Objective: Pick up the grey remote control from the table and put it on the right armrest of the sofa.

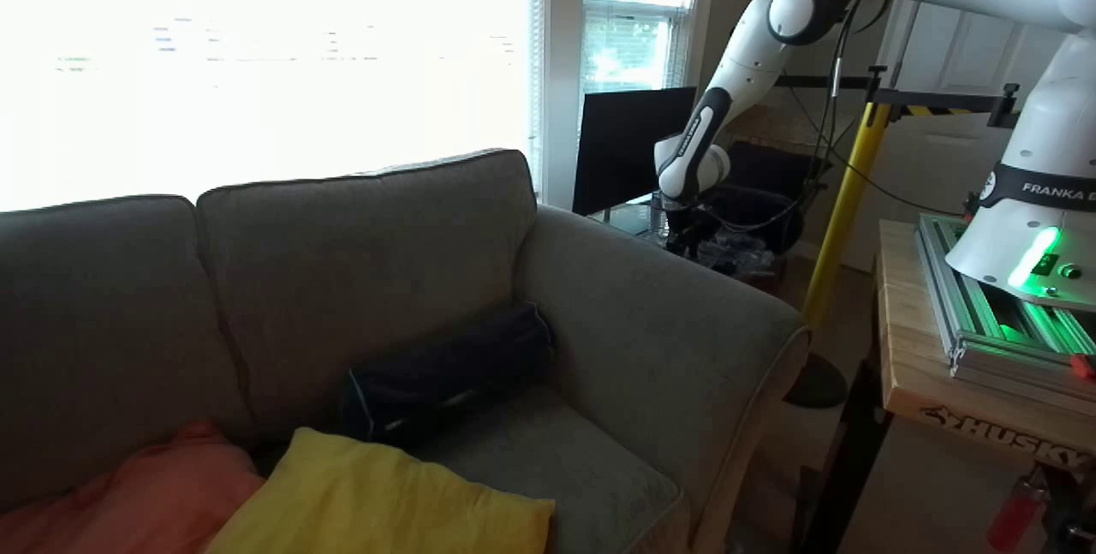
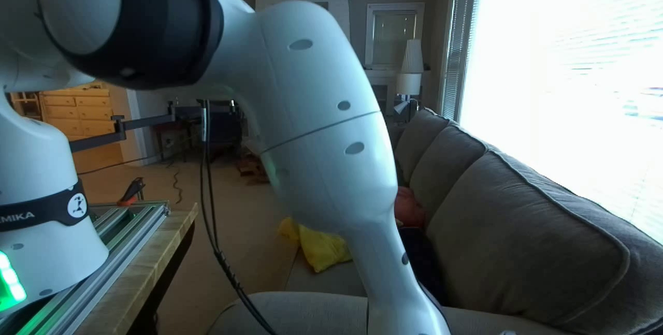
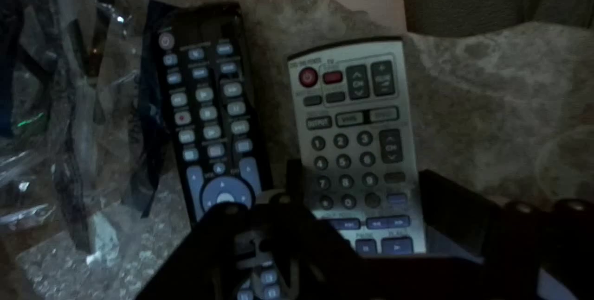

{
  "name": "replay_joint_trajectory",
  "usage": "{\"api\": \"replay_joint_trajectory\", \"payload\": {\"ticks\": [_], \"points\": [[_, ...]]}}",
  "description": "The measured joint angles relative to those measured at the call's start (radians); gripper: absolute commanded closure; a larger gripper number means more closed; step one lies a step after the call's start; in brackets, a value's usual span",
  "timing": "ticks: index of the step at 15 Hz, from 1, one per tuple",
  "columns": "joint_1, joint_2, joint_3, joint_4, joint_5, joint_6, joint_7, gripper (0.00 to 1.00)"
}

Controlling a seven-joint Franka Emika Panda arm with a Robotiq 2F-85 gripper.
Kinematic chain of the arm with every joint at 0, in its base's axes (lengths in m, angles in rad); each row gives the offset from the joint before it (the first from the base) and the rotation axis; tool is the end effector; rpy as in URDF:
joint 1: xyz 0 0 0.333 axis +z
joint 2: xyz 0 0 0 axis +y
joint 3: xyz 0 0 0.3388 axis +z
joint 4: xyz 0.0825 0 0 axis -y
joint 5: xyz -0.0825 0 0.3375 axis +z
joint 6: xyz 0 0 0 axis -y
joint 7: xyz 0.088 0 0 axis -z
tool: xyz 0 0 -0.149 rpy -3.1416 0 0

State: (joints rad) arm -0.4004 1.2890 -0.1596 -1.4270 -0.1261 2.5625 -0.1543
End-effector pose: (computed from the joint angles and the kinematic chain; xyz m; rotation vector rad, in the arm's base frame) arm 0.5395 -0.3290 -0.0788 2.9537 -0.2835 -0.3196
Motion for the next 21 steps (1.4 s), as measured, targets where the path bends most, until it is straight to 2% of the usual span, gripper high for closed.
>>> {"api": "replay_joint_trajectory", "payload": {"ticks": [3, 4, 6, 8, 9, 10, 12, 15, 18, 21], "points": [[0.082, -0.108, -0.048, -0.120, -0.002, 0.048, 0.022, 0.85], [0.115, -0.148, -0.069, -0.163, -0.002, 0.051, 0.038, 0.95], [0.183, -0.225, -0.111, -0.252, -0.002, 0.051, 0.076, 1.00], [0.252, -0.297, -0.152, -0.344, -0.011, 0.054, 0.122, 1.00], [0.287, -0.330, -0.172, -0.389, -0.020, 0.055, 0.149, 0.96], [0.322, -0.360, -0.189, -0.430, -0.029, 0.055, 0.175, 0.73], [0.387, -0.405, -0.217, -0.498, -0.050, 0.051, 0.231, 0.70], [0.469, -0.422, -0.261, -0.537, -0.076, 0.025, 0.335, 0.49], [0.488, -0.395, -0.275, -0.522, -0.078, -0.017, 0.399, 0.28], [0.454, -0.325, -0.271, -0.470, -0.079, -0.019, 0.399, 0.08]]}}
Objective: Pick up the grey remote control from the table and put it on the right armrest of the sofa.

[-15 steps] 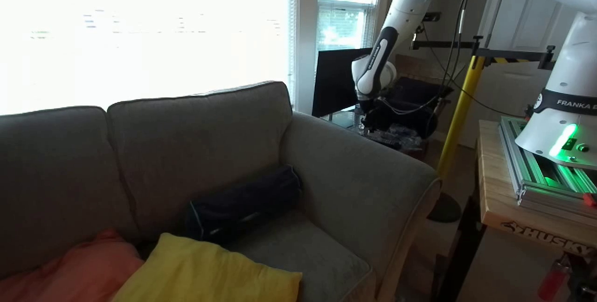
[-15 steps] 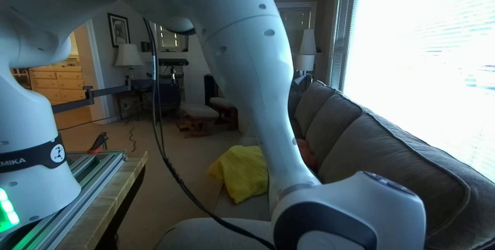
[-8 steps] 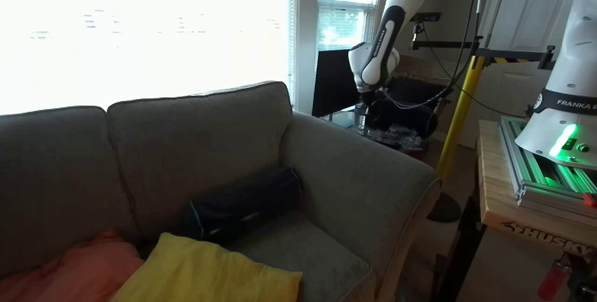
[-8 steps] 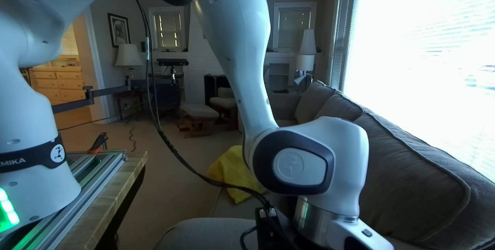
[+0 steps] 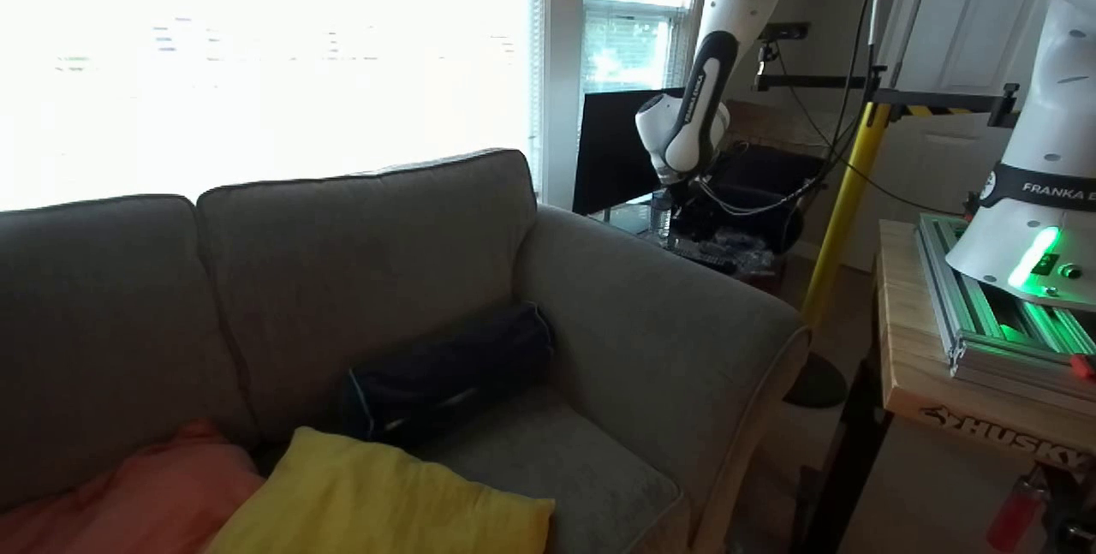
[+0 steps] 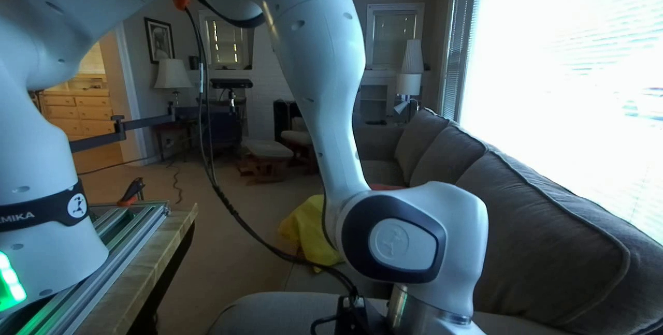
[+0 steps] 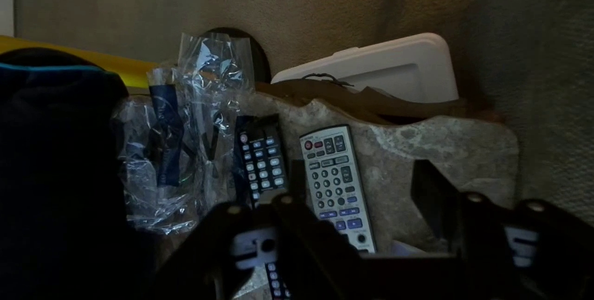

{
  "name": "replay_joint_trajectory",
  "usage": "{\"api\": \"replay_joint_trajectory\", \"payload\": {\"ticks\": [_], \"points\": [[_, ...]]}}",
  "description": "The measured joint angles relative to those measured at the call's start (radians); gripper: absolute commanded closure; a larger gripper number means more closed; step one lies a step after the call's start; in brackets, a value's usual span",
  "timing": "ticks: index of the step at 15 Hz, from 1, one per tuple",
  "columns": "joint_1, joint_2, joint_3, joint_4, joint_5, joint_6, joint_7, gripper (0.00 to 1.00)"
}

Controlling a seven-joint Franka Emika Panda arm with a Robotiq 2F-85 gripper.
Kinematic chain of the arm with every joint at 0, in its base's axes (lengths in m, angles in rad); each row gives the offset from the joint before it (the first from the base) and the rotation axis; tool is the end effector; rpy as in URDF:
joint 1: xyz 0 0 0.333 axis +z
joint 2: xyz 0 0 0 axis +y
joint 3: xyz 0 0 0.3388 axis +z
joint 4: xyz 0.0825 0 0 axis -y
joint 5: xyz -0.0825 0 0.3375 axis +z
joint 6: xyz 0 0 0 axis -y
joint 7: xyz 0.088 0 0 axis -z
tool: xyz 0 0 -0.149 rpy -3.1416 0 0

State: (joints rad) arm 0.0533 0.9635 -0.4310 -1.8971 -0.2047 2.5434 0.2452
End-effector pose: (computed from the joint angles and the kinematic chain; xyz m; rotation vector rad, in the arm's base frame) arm 0.5167 -0.2208 0.0332 2.6371 -0.4126 -0.3982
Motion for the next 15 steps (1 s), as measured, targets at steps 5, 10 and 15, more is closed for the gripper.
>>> {"api": "replay_joint_trajectory", "payload": {"ticks": [5, 10, 15], "points": [[-0.145, 0.180, 0.051, 0.212, 0.000, -0.001, -0.100, 0.00], [-0.273, 0.329, 0.127, 0.460, 0.001, -0.046, -0.237, 0.00], [-0.346, 0.454, 0.197, 0.687, 0.004, -0.163, -0.342, 0.00]]}}
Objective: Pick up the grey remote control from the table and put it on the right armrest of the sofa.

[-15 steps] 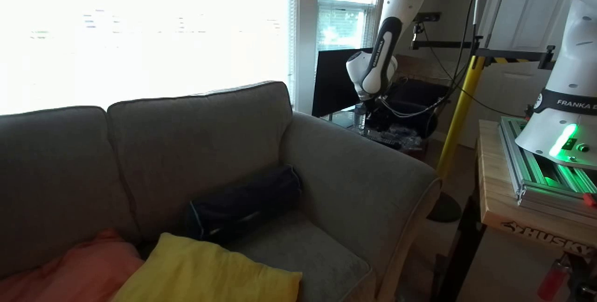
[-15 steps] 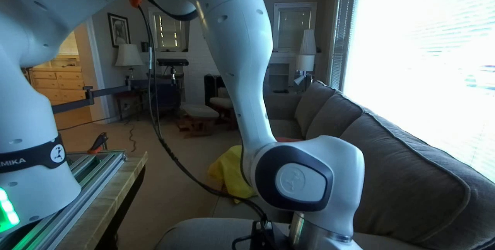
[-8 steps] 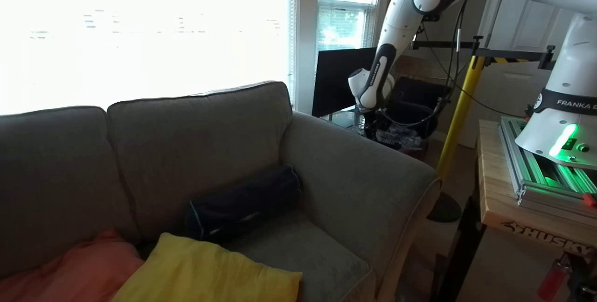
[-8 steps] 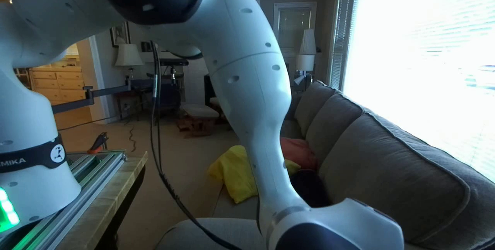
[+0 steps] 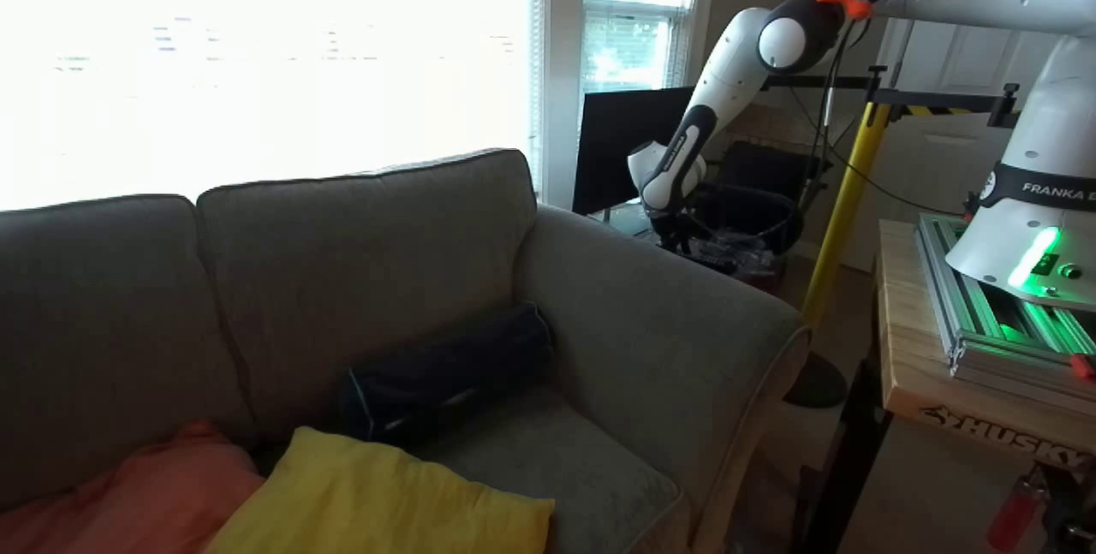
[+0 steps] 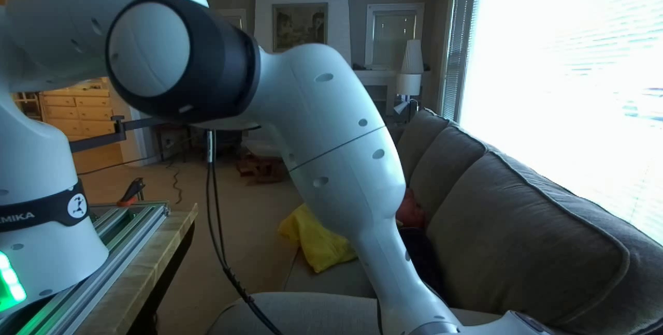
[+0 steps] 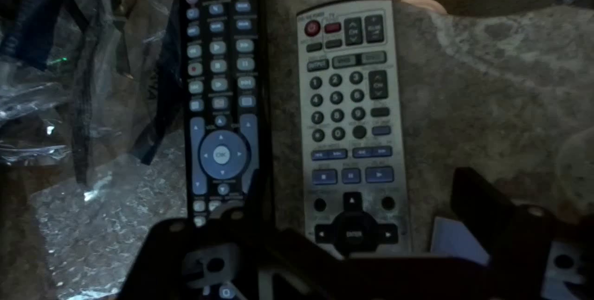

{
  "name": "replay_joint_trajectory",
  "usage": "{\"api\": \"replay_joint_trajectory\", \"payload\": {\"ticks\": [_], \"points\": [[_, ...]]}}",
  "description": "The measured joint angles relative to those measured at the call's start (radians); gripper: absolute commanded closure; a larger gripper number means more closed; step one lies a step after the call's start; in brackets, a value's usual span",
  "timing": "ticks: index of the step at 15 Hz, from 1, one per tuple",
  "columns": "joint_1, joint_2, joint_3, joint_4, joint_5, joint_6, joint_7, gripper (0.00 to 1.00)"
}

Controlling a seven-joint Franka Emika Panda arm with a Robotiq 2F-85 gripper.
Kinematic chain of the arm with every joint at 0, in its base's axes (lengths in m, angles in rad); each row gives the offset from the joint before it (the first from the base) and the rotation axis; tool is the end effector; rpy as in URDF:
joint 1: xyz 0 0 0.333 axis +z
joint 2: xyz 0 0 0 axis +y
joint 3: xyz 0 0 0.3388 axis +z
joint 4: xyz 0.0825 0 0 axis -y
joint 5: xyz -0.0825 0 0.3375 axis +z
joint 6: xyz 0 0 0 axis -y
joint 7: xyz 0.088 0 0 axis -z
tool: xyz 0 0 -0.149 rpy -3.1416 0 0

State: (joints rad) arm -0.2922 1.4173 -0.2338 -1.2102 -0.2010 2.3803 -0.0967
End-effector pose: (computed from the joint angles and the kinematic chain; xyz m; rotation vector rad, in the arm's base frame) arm 0.5672 -0.3093 -0.0993 2.8141 -0.1359 -0.4695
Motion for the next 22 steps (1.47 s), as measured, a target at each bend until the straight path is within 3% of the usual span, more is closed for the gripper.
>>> {"api": "replay_joint_trajectory", "payload": {"ticks": [4, 6, 9, 10, 12, 13, 16, 17, 19, 22], "points": [[-0.033, 0.074, 0.032, 0.134, 0.000, -0.092, -0.063, 0.00], [-0.037, 0.071, 0.035, 0.134, 0.000, -0.093, -0.076, 0.28], [-0.042, 0.067, 0.044, 0.134, 0.001, -0.100, -0.087, 0.49], [-0.043, 0.066, 0.045, 0.134, 0.001, -0.103, -0.088, 0.12], [-0.049, 0.065, 0.048, 0.136, 0.003, -0.111, -0.098, 0.09], [-0.057, 0.065, 0.053, 0.140, 0.007, -0.117, -0.107, 0.03], [-0.103, 0.065, 0.075, 0.142, 0.023, -0.122, -0.157, 0.00], [-0.122, 0.065, 0.087, 0.142, 0.029, -0.122, -0.181, 0.26], [-0.162, 0.065, 0.115, 0.142, 0.047, -0.124, -0.232, 0.28], [-0.194, 0.063, 0.138, 0.146, 0.063, -0.133, -0.279, 0.48]]}}
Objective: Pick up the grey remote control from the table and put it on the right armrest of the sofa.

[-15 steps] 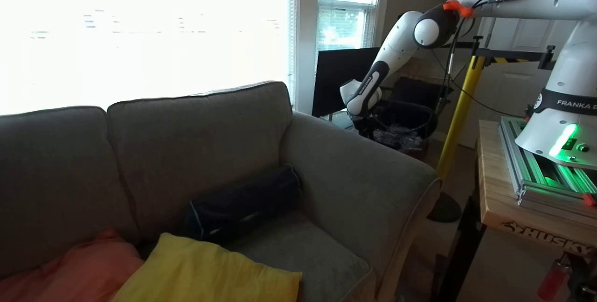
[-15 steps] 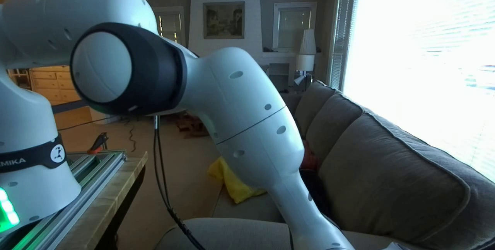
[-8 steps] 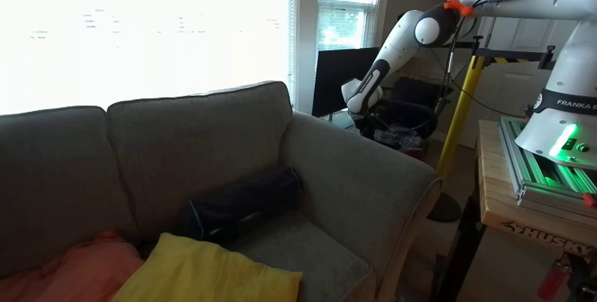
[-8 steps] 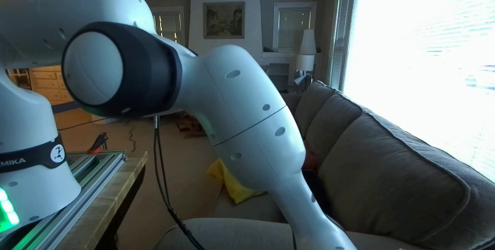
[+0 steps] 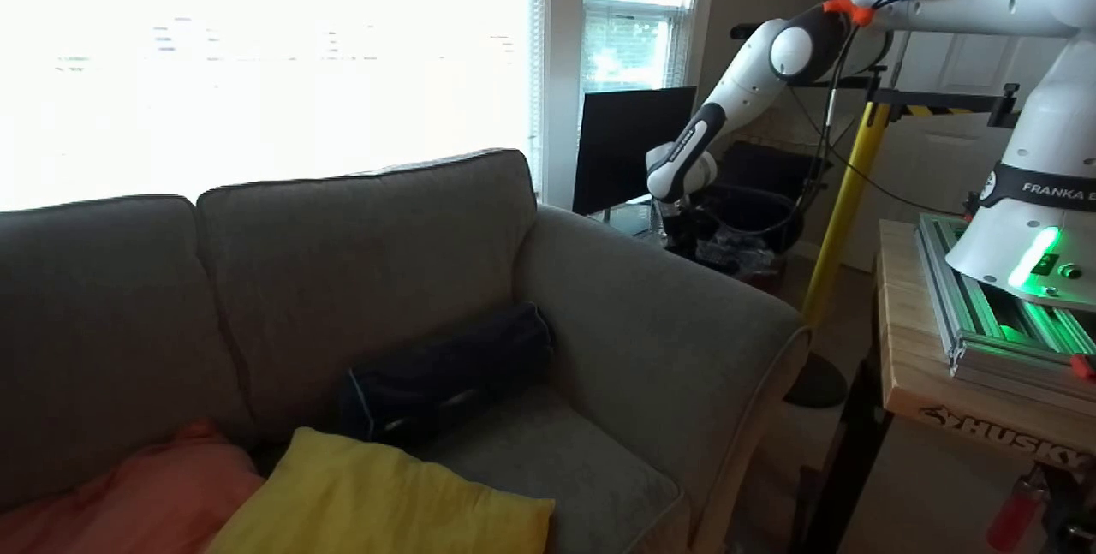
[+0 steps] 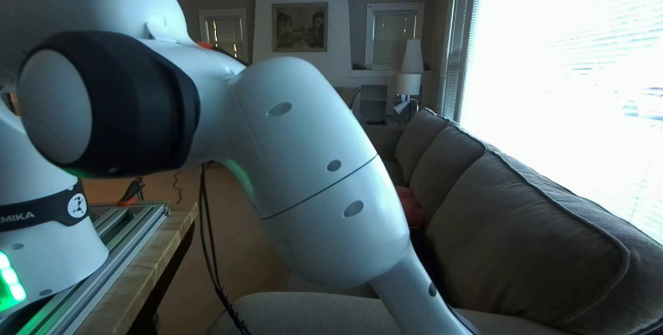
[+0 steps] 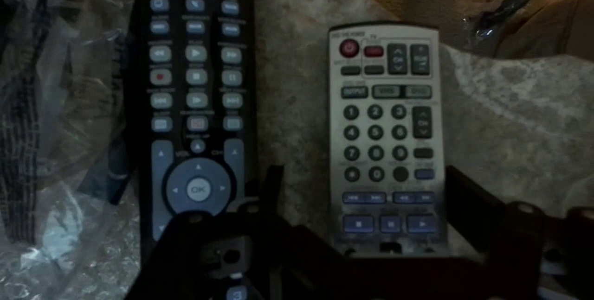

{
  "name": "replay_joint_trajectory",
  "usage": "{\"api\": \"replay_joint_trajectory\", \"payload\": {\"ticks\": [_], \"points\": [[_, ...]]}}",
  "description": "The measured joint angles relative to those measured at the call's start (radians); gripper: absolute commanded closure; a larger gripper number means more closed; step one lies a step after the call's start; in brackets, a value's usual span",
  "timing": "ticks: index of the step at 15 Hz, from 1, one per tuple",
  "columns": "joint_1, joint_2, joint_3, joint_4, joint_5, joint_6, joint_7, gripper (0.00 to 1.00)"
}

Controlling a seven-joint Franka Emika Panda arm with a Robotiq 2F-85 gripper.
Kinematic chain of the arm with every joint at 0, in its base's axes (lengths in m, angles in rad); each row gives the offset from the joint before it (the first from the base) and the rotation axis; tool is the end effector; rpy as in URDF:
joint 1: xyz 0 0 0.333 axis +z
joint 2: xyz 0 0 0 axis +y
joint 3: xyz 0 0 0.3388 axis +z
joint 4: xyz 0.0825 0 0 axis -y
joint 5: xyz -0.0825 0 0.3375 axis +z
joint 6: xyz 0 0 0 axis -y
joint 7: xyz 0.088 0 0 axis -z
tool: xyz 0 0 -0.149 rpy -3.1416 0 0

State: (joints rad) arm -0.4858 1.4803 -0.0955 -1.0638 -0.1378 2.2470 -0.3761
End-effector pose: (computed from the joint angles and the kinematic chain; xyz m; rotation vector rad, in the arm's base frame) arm 0.5427 -0.3508 -0.1160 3.0498 -0.0457 -0.5429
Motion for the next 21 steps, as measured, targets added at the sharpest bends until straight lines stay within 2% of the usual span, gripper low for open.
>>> {"api": "replay_joint_trajectory", "payload": {"ticks": [2, 4, 9, 15, 18, 21], "points": [[-0.007, 0.001, 0.004, 0.014, 0.002, -0.020, -0.019, 0.62], [-0.007, 0.001, 0.004, 0.024, 0.002, -0.035, -0.025, 0.66], [0.019, 0.002, -0.006, 0.028, 0.001, -0.041, -0.022, 0.66], [0.120, -0.017, -0.068, 0.013, -0.008, 0.002, 0.073, 0.66], [0.178, -0.067, -0.113, -0.051, -0.008, 0.040, 0.146, 0.66], [0.235, -0.145, -0.166, -0.166, -0.008, 0.082, 0.226, 0.66]]}}
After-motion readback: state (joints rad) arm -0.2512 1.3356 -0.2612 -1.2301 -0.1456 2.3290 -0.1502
